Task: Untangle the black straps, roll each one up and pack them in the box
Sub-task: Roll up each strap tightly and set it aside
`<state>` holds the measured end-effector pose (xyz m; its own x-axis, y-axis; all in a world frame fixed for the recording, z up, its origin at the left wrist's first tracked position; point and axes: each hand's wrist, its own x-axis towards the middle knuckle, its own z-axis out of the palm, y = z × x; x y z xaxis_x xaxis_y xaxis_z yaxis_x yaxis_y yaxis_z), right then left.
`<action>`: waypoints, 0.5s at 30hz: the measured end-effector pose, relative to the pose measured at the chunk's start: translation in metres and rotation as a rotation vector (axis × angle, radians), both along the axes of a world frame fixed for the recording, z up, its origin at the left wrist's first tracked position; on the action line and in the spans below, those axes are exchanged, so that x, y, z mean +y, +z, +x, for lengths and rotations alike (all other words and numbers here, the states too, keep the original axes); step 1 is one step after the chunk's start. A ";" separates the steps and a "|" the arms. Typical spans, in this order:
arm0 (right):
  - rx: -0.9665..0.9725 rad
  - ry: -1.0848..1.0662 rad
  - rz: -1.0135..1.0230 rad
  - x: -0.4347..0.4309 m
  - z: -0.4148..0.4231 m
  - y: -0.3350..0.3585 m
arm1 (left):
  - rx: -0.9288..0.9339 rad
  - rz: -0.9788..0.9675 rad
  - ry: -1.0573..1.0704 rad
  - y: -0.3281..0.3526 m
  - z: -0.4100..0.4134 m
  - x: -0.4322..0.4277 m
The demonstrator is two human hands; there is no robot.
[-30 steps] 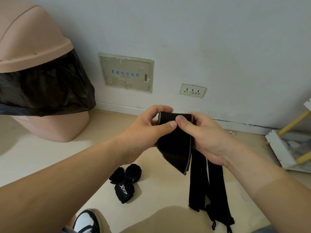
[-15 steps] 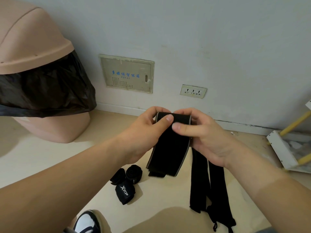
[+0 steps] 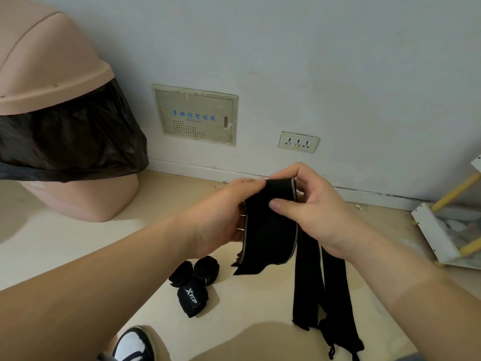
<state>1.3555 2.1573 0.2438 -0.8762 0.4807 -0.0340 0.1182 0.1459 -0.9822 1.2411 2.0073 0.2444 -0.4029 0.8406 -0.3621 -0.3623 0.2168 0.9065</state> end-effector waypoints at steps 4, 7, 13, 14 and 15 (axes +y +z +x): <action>0.036 -0.022 0.010 -0.003 -0.002 0.000 | 0.101 -0.008 0.126 0.002 0.002 0.002; 0.014 0.018 -0.243 -0.003 -0.002 0.005 | 0.200 0.031 0.167 0.004 0.002 0.003; -0.203 0.054 -0.293 0.001 -0.004 0.006 | 0.396 0.103 0.114 0.002 0.004 -0.002; -0.208 0.031 -0.304 0.001 -0.004 0.005 | 0.418 0.099 0.113 0.001 0.005 -0.003; -0.195 0.006 -0.320 0.002 -0.004 0.004 | 0.421 0.094 0.114 0.001 0.005 -0.003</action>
<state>1.3515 2.1589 0.2482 -0.8413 0.4132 -0.3487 0.3080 -0.1638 -0.9372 1.2457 2.0048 0.2450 -0.5905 0.8039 -0.0712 0.0254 0.1067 0.9940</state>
